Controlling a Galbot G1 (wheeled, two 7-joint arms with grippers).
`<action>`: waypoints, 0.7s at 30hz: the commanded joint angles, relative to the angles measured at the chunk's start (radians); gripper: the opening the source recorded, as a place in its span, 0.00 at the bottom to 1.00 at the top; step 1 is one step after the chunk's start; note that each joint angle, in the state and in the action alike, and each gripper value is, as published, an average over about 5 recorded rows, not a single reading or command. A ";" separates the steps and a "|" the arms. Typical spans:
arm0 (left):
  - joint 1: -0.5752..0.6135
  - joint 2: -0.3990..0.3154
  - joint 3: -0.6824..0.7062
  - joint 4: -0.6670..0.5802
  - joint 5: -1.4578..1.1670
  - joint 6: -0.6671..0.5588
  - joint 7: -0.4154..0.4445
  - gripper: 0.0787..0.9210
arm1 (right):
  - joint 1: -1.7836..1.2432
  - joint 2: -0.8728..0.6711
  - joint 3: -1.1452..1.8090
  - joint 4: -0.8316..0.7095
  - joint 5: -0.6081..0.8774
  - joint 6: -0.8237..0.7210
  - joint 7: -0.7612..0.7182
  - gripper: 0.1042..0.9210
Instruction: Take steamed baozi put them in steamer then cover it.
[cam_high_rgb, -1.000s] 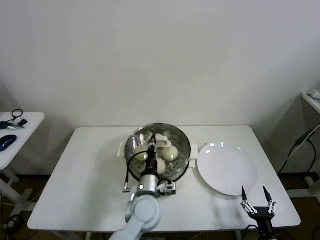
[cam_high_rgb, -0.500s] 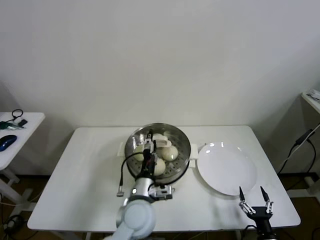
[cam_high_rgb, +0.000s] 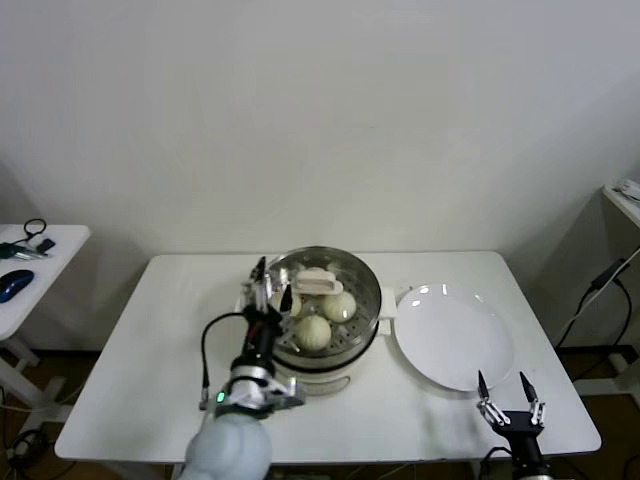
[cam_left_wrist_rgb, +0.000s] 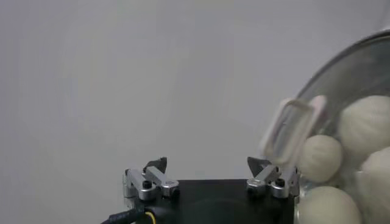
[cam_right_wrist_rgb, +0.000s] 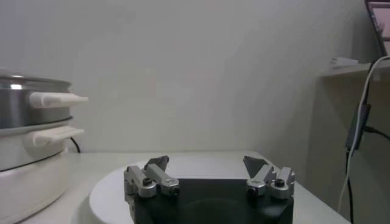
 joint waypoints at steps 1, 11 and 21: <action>0.174 0.036 -0.556 -0.073 -0.796 -0.272 -0.109 0.88 | 0.002 -0.005 0.002 0.030 0.032 -0.004 0.018 0.88; 0.327 0.081 -0.783 0.173 -1.327 -0.513 -0.031 0.88 | 0.002 -0.006 0.000 0.019 0.033 0.009 0.019 0.88; 0.402 -0.003 -0.685 0.344 -1.274 -0.696 -0.040 0.88 | -0.013 -0.019 -0.003 0.009 0.062 0.007 0.017 0.88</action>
